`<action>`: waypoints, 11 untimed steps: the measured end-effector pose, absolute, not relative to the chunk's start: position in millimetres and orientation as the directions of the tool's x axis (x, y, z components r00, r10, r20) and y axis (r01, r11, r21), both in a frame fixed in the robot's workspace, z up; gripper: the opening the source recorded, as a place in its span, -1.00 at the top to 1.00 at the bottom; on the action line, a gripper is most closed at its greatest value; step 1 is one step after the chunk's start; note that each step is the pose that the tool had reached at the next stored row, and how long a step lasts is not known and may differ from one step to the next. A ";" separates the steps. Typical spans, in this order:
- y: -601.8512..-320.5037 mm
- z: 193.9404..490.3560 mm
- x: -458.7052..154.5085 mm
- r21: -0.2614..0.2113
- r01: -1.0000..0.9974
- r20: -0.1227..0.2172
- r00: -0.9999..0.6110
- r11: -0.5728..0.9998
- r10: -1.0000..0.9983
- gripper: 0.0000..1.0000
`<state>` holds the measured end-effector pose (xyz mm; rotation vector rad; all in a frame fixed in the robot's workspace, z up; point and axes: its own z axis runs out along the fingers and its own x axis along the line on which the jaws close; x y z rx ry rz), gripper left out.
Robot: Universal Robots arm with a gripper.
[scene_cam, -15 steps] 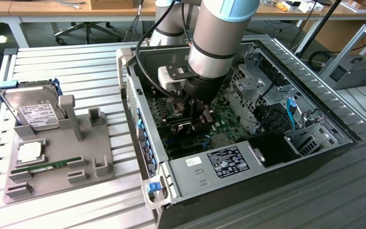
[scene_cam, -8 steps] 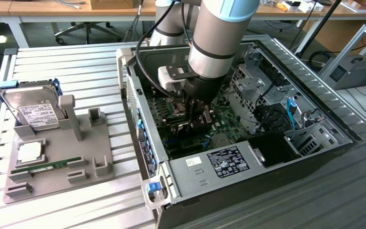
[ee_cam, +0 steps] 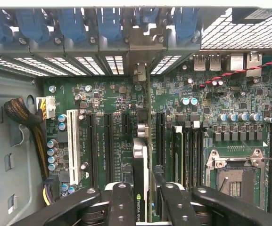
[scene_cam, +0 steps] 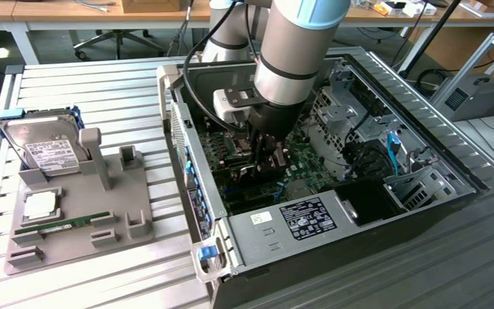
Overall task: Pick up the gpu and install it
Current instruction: 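Insert the gpu into the slot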
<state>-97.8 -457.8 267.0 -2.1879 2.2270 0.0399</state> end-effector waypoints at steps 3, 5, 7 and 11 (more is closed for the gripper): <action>-457.8 267.0 -97.8 0.005 -1.000 -0.032 -0.018 0.018 -0.999 0.47; -457.8 267.0 -97.8 0.005 -1.000 -0.032 -0.018 0.018 -0.999 0.47; -457.8 267.0 -97.8 0.005 -1.000 -0.032 -0.018 0.018 -0.999 0.47; -457.8 267.0 -97.8 0.005 -1.000 -0.032 -0.018 0.018 -0.999 0.33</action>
